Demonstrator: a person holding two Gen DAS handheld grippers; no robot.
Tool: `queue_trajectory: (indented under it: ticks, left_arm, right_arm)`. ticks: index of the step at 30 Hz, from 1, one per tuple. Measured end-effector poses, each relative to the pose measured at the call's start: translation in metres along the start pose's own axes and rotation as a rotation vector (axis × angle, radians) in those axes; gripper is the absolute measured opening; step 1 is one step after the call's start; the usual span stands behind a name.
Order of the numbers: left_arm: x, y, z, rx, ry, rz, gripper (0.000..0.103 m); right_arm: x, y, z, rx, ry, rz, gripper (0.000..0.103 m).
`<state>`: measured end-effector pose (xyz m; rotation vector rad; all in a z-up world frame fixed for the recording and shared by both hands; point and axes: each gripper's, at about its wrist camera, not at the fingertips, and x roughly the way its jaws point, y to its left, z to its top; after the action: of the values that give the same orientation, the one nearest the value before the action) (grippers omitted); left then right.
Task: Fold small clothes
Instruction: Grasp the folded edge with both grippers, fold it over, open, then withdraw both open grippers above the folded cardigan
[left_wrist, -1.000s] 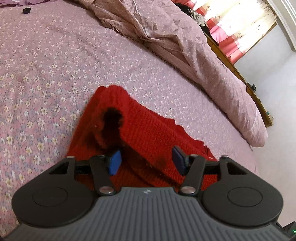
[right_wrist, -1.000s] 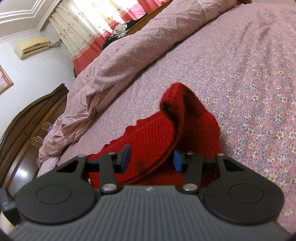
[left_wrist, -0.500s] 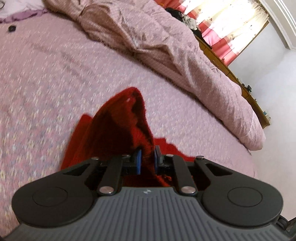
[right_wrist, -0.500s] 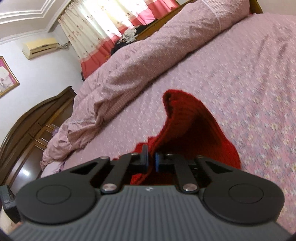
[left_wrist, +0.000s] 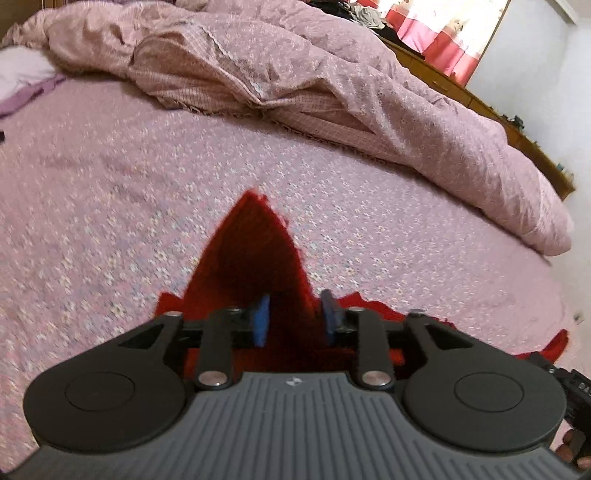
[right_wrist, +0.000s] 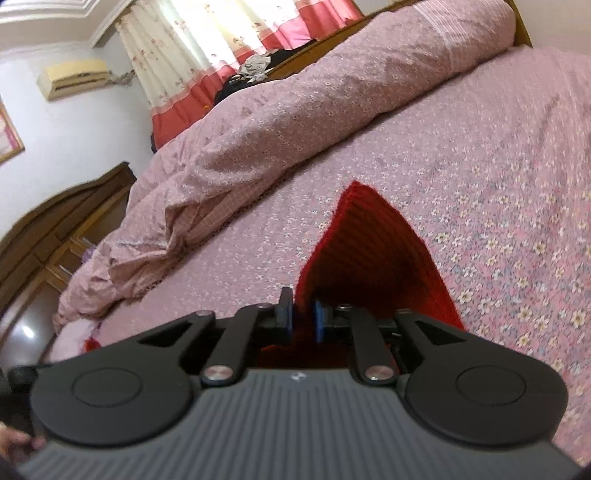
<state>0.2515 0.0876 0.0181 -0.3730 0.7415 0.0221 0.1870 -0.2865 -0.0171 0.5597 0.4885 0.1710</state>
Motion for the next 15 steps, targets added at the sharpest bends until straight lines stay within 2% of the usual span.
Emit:
queue_trajectory:
  ticks: [1, 2, 3, 5, 8, 15]
  left_arm:
    - [-0.002, -0.001, 0.002, 0.006, -0.011, 0.011, 0.052]
    - [-0.004, -0.002, 0.004, 0.014, -0.026, 0.018, 0.058]
    - [-0.007, -0.003, 0.005, 0.025, -0.041, 0.022, 0.06]
    - [-0.014, -0.008, 0.006, 0.049, -0.063, 0.022, 0.064]
    - [-0.021, -0.014, 0.006, 0.085, -0.075, 0.012, 0.065]
    - [-0.02, -0.016, -0.017, 0.147, -0.012, 0.04, 0.065]
  right_arm:
    - [-0.002, 0.001, -0.001, -0.015, -0.005, -0.01, 0.03]
    - [-0.004, 0.002, -0.002, -0.025, -0.013, -0.018, 0.045]
    - [-0.006, 0.002, -0.002, -0.033, -0.023, -0.021, 0.055]
    - [-0.01, 0.005, -0.004, -0.051, -0.041, -0.015, 0.057]
    - [-0.013, 0.009, -0.003, -0.079, -0.034, -0.004, 0.058]
    - [-0.019, 0.019, -0.01, -0.171, -0.001, -0.034, 0.057]
